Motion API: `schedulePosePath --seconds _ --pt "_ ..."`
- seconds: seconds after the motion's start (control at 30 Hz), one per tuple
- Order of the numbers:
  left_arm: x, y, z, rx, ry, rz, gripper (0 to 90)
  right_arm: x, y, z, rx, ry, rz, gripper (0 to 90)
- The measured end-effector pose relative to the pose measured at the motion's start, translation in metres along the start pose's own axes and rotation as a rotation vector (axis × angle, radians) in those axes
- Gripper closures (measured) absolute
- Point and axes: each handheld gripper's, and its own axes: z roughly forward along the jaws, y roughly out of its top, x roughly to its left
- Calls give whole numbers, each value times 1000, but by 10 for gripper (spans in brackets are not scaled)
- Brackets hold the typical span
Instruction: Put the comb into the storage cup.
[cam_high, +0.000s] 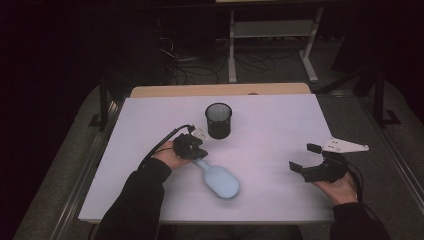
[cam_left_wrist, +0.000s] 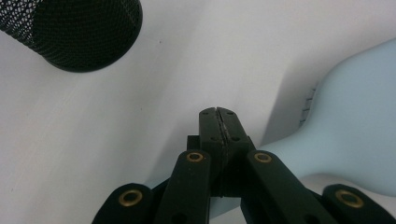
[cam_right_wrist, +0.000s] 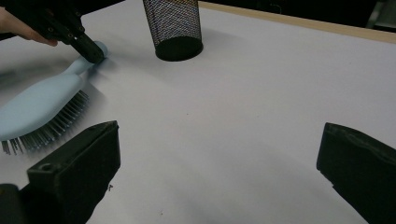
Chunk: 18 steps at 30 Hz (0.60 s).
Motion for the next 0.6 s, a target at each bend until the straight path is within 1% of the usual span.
schedulePosePath --seconds 0.07,0.2,0.6 --pt "0 -1 -1 2 1 2 900 1 0 -1 -6 -2 -8 0" --pt "-2 -4 -3 7 1 1 900 0 0 0 -2 -1 -3 0" --pt "-4 -11 -7 23 -1 -4 900 1 0 0 -3 -2 -11 0"
